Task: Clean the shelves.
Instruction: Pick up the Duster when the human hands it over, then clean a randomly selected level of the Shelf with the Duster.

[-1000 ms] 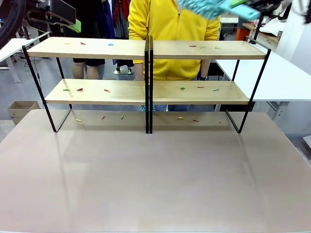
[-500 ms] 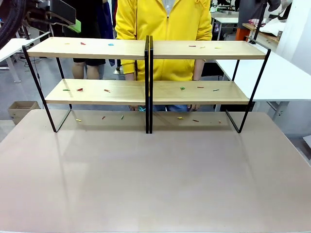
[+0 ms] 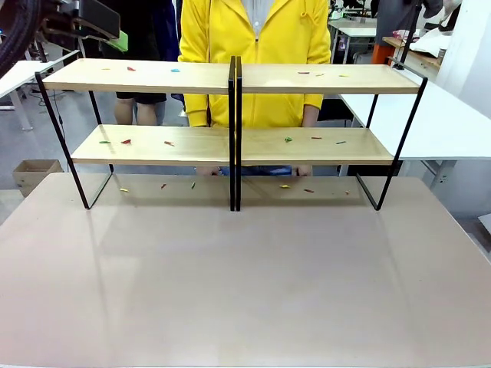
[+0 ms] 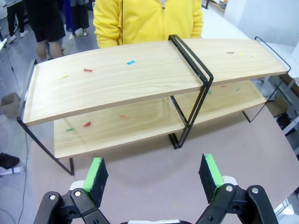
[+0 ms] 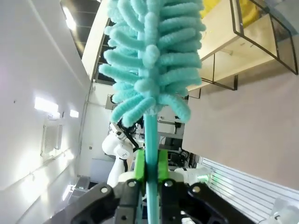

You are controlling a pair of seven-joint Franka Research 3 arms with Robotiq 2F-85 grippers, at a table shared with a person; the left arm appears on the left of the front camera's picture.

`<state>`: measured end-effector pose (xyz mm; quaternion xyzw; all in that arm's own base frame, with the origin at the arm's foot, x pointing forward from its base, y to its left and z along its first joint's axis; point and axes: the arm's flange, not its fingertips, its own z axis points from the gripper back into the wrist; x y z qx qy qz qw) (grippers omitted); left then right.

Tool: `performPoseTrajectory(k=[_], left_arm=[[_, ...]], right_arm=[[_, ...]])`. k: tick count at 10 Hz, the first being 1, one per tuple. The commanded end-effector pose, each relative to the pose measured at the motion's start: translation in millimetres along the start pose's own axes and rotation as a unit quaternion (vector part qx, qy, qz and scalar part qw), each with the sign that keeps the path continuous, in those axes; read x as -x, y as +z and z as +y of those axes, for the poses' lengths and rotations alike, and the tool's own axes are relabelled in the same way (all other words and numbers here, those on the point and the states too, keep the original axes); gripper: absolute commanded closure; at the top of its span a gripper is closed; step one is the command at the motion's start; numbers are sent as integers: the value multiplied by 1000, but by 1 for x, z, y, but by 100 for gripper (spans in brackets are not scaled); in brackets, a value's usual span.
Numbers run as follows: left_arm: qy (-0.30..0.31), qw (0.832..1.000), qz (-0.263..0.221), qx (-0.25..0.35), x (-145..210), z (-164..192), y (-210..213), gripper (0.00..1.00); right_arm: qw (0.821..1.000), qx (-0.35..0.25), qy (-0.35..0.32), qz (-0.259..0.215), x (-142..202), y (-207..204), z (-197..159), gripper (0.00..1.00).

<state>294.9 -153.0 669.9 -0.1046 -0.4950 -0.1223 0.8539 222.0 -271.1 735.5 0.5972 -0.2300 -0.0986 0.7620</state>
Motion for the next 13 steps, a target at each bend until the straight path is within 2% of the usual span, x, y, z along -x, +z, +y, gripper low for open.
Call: performPoseTrajectory(k=[1,13], left_arm=[[2,1000,-1,-5,0,0,0,0],[2,1000,-1,-5,0,0,0,0]], right_arm=[[1000,14,12,16,-10,-14,12,95],[1000,14,12,16,-10,-14,12,95]])
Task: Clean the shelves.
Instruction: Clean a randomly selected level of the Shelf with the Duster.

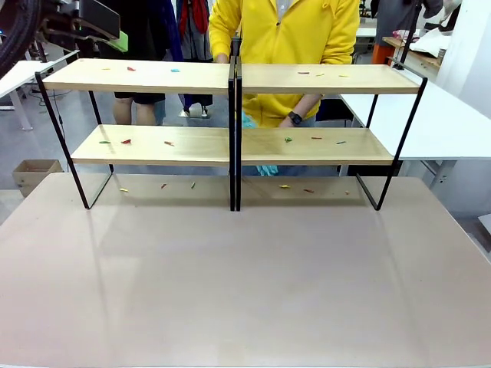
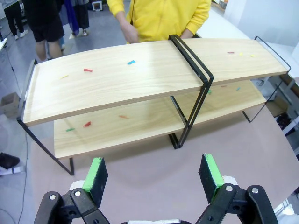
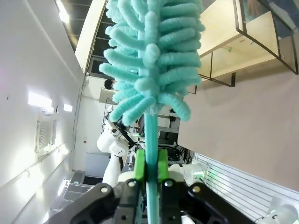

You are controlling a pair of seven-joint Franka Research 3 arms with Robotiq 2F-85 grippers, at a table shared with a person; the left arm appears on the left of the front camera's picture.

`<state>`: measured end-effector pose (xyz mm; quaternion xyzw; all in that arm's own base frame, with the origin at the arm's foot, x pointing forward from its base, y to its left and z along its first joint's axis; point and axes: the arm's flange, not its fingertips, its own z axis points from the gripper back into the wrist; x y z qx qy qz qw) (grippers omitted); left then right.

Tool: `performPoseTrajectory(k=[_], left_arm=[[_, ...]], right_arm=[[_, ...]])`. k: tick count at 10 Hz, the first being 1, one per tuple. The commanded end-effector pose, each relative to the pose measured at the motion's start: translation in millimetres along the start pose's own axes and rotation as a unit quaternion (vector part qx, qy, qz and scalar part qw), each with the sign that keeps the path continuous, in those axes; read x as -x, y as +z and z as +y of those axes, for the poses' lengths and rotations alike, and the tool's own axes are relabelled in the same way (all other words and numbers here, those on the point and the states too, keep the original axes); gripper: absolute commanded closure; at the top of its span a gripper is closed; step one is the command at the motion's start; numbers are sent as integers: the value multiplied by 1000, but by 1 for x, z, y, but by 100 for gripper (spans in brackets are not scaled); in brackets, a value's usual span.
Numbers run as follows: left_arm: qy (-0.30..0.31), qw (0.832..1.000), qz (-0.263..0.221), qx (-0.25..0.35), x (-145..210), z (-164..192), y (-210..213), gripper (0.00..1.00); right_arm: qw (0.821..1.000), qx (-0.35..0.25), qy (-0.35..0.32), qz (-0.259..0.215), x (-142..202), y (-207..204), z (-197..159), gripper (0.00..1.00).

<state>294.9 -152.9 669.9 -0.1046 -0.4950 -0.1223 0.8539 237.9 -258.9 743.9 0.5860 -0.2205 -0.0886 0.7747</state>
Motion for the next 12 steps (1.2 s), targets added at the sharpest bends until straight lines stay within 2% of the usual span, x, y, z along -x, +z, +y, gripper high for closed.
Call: performPoseTrajectory(k=[1,2,3,4,5,7,8,10,11,12], left_arm=[[2,1000,-1,-5,0,0,0,0],[2,1000,-1,-5,0,0,0,0],[2,1000,-1,-5,0,0,0,0],[2,1000,-1,-5,0,0,0,0],[2,1000,-1,-5,0,0,0,0],[2,1000,-1,-5,0,0,0,0],[2,1000,-1,-5,0,0,0,0],[2,1000,-1,-5,0,0,0,0],[2,1000,-1,-5,0,0,0,0],[2,1000,-1,-5,0,0,0,0]], right_arm=[[1000,0,7,0,1,3,2,95],[1000,0,7,0,1,3,2,95],[1000,0,0,0,0,0,0,88],[997,10,60,57,16,-8,19,88],[990,66,93,85,25,-30,25,88],[972,94,126,175,46,-88,21,88],[950,130,156,237,60,-105,15,88],[905,215,171,324,89,-136,2,88],[866,273,179,378,101,-141,-4,88],[846,297,178,405,108,-139,-8,88]])
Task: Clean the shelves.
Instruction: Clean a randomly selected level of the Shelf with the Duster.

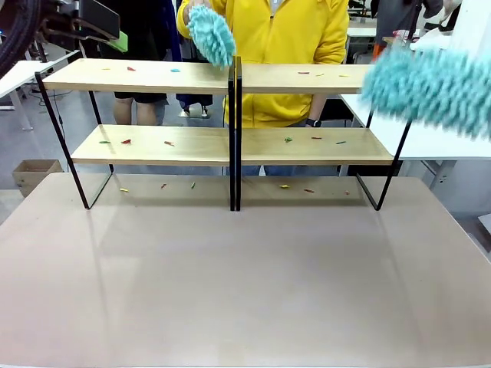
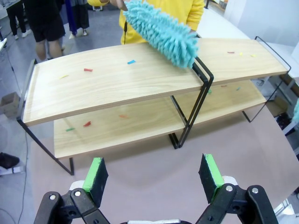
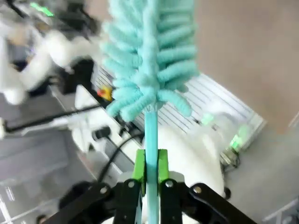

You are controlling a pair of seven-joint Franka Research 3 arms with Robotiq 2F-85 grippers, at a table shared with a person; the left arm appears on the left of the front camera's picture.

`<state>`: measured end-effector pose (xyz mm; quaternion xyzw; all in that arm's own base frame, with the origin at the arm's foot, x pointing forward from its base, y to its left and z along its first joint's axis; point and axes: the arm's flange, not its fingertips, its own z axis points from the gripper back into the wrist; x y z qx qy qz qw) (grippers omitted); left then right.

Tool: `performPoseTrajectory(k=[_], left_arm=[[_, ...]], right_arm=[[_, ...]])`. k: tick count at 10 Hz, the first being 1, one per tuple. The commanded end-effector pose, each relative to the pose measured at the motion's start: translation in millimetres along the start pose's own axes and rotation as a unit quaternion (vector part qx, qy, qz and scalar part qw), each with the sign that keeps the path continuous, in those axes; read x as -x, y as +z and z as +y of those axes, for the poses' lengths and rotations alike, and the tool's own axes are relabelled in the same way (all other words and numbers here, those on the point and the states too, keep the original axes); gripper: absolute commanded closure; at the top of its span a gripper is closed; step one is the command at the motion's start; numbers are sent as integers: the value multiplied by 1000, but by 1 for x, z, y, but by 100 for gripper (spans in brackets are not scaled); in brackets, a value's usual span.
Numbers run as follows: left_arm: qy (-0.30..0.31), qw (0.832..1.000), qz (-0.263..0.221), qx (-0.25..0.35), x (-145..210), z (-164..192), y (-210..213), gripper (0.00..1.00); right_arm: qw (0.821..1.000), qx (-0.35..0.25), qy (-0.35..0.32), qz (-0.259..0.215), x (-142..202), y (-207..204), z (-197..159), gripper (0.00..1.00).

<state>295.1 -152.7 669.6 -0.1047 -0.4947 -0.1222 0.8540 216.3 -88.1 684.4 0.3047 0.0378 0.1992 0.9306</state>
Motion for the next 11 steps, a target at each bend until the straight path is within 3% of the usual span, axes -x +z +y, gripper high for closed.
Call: performPoseTrajectory(k=[1,2,4,6,10,11], left_arm=[[2,1000,-2,-5,0,0,0,0],[2,1000,-2,-5,0,0,0,0],[2,1000,-2,-5,0,0,0,0],[2,1000,-2,-5,0,0,0,0],[2,1000,-2,-5,0,0,0,0],[2,1000,-2,-5,0,0,0,0]], right_arm=[[999,38,6,-23,21,10,-10,88],[1000,0,0,0,0,0,0,88],[1000,26,-2,12,10,-2,-3,88],[999,37,-4,40,-32,-28,-16,88],[999,15,-33,22,-86,-60,-43,88],[999,14,-34,-5,-101,-66,-48,88]])
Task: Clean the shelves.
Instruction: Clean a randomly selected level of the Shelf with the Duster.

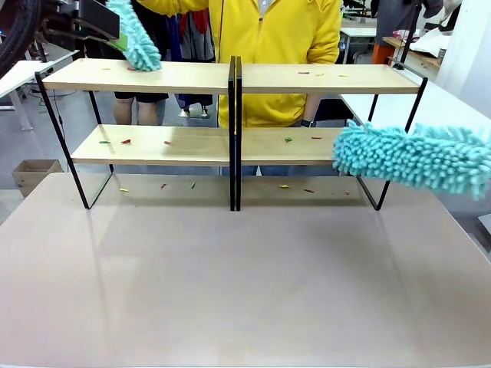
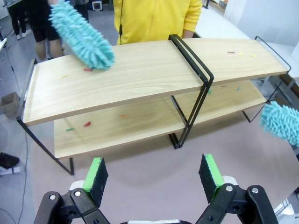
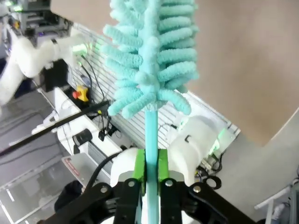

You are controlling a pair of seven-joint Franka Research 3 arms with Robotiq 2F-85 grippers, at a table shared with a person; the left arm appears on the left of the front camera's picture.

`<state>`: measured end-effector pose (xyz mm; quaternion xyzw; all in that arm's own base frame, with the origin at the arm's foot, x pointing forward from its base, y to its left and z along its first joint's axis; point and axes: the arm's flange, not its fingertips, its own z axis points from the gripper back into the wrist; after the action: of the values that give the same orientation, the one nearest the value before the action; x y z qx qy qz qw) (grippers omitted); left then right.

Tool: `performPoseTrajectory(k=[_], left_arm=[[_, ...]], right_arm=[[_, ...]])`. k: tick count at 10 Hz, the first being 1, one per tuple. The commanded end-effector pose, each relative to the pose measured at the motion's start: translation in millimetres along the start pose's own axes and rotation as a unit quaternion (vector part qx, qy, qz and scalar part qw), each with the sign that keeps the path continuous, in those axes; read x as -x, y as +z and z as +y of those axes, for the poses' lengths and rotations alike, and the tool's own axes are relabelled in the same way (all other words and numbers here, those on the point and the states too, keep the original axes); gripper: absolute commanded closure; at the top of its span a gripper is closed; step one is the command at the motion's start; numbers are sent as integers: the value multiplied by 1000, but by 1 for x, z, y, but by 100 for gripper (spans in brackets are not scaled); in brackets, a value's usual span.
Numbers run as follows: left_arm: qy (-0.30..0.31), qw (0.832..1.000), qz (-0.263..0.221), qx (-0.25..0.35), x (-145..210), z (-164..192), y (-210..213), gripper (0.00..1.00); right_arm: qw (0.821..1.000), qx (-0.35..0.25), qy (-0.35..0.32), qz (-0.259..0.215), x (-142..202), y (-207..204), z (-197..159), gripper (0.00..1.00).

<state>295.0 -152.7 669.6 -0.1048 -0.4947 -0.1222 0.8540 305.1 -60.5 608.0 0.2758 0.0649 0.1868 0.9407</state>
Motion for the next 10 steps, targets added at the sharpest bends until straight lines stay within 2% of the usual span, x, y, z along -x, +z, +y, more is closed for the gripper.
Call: performPoseTrajectory(k=[1,2,3,6,8,9,10], left_arm=[[2,1000,-1,-5,0,0,0,0],[2,1000,-1,-5,0,0,0,0],[2,1000,-1,-5,0,0,0,0],[2,1000,-1,-5,0,0,0,0],[2,1000,-1,-5,0,0,0,0],[2,1000,-1,-5,0,0,0,0],[2,1000,-1,-5,0,0,0,0]], right_arm=[[998,-19,-13,-52,-26,-8,7,88],[997,-10,-36,-66,-41,-11,2,88],[996,-13,-58,-64,-56,-18,-6,100],[991,-17,-70,-109,-84,-32,-23,100],[983,7,-83,-166,-104,-43,-33,100],[983,15,-90,-159,-119,-51,-36,100],[980,34,-92,-173,-127,-54,-41,100]])
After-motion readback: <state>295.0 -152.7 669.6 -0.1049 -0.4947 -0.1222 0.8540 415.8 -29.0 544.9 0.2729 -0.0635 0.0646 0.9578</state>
